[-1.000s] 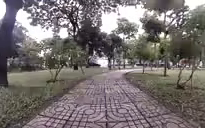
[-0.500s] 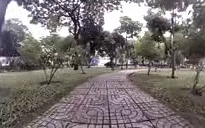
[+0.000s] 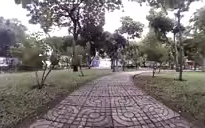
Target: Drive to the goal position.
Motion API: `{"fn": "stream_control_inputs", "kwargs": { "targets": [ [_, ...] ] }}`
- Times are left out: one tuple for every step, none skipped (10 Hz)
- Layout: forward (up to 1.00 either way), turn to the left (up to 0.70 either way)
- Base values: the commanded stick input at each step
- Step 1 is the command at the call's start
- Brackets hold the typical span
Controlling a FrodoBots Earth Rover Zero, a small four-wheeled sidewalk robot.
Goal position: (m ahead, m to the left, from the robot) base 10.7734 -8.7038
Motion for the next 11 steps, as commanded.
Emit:
{"fn": "stream_control_inputs", "kwargs": {
  "targets": [
    [1.0,-0.04],
    [1.0,0.0],
    [1.0,0.0],
    [1.0,0.0],
    [1.0,0.0],
    [1.0,0.0],
    [1.0,0.0],
    [1.0,-0.09],
    [1.0,-0.27],
    [1.0,-0.27],
    [1.0,-0.14]
  ]
}}
